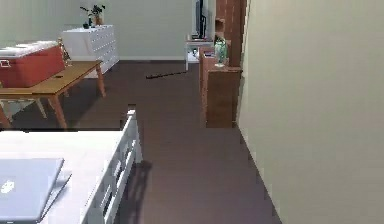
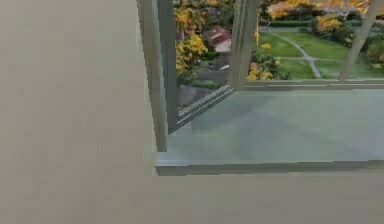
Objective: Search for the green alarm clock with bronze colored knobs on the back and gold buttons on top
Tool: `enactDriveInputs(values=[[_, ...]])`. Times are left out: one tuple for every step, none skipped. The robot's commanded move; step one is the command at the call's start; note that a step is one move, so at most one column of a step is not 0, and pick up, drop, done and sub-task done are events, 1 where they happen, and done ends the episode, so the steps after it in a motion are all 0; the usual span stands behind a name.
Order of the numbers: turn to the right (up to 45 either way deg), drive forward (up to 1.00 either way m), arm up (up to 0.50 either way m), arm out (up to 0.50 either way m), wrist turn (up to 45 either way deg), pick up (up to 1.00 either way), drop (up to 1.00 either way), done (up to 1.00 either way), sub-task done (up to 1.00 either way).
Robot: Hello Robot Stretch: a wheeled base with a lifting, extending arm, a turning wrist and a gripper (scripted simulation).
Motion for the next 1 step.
enactDriveInputs(values=[[0.0, 1.00, 0.00, 0.00, 0.0, 0.00, 0.00, 0.00, 0.00]])
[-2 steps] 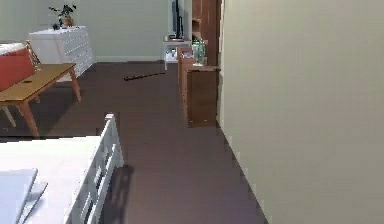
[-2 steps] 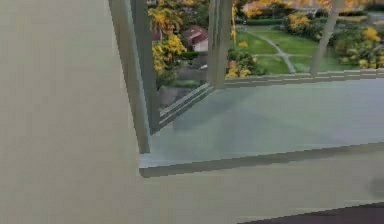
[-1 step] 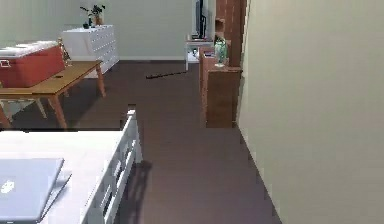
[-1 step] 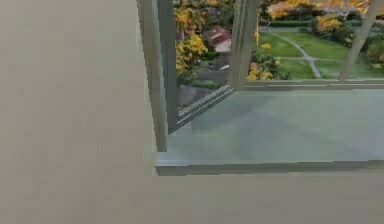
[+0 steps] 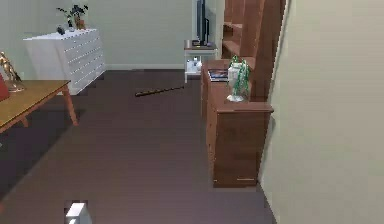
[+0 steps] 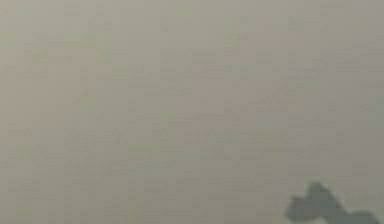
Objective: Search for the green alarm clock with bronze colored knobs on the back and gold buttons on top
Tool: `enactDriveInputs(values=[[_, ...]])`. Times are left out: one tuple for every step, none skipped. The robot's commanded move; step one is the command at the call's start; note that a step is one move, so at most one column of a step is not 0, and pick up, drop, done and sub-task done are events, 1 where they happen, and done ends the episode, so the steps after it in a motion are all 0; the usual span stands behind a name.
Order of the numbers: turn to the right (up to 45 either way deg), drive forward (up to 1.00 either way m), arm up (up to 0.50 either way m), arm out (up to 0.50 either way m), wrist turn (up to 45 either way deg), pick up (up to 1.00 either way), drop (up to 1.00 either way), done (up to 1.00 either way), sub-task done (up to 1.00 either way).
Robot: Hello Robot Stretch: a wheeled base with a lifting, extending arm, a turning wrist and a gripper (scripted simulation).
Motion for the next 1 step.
enactDriveInputs(values=[[-3.0, 0.00, 0.00, 0.00, 0.0, 0.00, 0.00, 0.00, 0.00]])
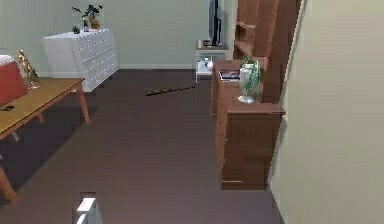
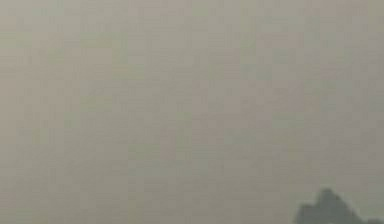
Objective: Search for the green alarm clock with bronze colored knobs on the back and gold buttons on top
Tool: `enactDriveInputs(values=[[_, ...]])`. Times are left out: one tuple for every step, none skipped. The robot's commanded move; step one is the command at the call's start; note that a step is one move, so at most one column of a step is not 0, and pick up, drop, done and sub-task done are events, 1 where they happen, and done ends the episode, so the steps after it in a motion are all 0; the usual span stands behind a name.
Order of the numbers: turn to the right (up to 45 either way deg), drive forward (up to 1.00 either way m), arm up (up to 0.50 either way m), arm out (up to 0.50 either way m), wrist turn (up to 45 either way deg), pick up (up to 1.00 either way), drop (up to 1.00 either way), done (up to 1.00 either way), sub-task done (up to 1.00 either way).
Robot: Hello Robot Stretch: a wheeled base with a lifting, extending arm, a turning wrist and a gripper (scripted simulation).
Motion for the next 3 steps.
enactDriveInputs(values=[[0.0, 1.00, 0.00, 0.00, 0.0, 0.00, 0.00, 0.00, 0.00], [0.0, 0.10, 0.00, 0.00, 0.0, 0.00, 0.00, 0.00, 0.00], [-30.0, 0.00, 0.00, 0.00, 0.0, 0.00, 0.00, 0.00, 0.00]])
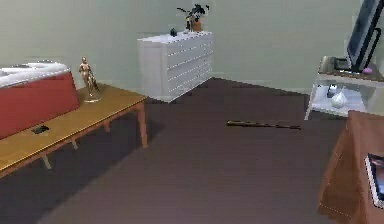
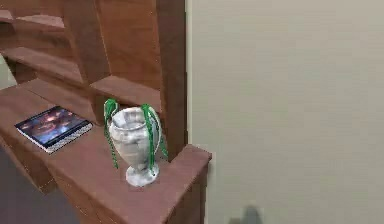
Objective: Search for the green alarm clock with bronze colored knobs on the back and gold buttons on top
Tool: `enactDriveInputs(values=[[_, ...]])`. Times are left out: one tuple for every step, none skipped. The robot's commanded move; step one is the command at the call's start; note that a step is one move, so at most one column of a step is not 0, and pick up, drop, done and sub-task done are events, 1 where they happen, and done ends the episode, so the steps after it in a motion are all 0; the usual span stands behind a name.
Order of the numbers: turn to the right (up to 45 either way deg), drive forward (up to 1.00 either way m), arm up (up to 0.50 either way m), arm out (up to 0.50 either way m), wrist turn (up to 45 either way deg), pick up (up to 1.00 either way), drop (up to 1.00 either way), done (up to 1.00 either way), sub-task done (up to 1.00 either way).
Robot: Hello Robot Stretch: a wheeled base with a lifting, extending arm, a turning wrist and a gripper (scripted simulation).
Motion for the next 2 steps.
enactDriveInputs(values=[[0.0, 1.00, 0.00, 0.00, 0.0, 0.00, 0.00, 0.00, 0.00], [0.0, 1.00, 0.00, 0.00, 0.0, 0.00, 0.00, 0.00, 0.00]])
